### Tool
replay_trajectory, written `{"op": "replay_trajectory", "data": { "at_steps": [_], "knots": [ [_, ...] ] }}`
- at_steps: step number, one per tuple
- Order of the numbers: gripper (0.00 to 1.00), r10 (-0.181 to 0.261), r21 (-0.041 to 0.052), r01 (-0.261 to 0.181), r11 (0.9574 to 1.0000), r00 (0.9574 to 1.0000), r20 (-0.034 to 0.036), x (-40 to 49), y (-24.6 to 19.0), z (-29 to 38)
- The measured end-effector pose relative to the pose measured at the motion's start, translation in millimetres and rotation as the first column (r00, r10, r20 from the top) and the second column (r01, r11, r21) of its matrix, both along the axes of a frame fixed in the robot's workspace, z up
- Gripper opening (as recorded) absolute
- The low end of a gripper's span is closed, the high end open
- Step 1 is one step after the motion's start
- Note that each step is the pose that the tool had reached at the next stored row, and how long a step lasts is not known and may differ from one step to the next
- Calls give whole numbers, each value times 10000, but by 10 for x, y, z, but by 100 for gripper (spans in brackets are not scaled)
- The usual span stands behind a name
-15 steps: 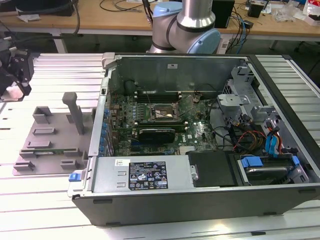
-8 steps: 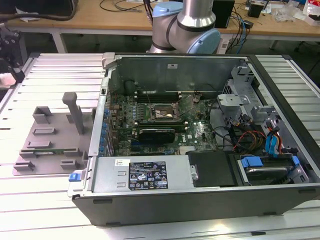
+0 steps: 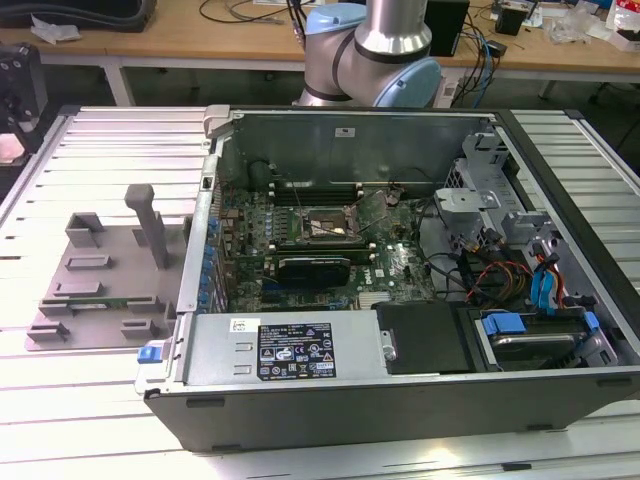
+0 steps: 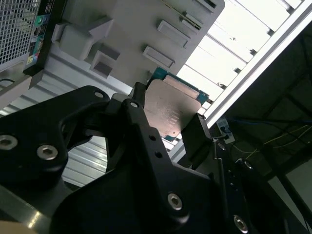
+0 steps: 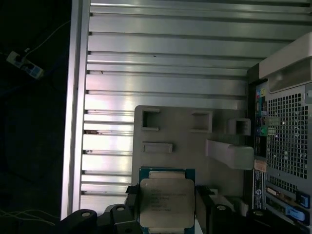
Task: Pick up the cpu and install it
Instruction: 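Pick up the cpu and move it towards the insertion slot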
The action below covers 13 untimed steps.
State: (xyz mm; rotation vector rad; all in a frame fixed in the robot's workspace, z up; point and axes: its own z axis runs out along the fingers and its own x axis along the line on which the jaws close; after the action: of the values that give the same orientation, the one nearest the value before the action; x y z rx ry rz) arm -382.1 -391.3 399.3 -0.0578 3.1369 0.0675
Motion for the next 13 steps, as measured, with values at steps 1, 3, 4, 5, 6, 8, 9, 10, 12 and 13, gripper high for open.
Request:
{"op": "replay_trajectory", "data": {
  "at_steps": [1, 3, 4, 5, 6, 8, 9, 10, 12, 13],
  "knots": [
    [55, -1, -1, 1, 10000, 10000, -2, 2, 1, 2],
    [55, 0, -1, 0, 10000, 10000, -1, 47, 0, 1],
    [55, 1, 0, -1, 10000, 10000, 0, 68, 0, 0],
    [55, 0, 0, 0, 10000, 10000, 0, 81, 0, 1],
    [55, 0, 1, 0, 10000, 10000, 0, 99, 0, 0],
    [55, 0, 1, 0, 10000, 10000, 0, 136, 0, 0],
    [55, 0, 0, 0, 10000, 10000, 0, 184, 0, 1],
    [55, 1, 0, -1, 10000, 10000, -1, 236, 0, 1],
    [55, 0, 0, 0, 10000, 10000, 0, 338, 0, 0],
    [55, 0, 0, 0, 10000, 10000, 0, 385, 0, 1]
  ]
}}
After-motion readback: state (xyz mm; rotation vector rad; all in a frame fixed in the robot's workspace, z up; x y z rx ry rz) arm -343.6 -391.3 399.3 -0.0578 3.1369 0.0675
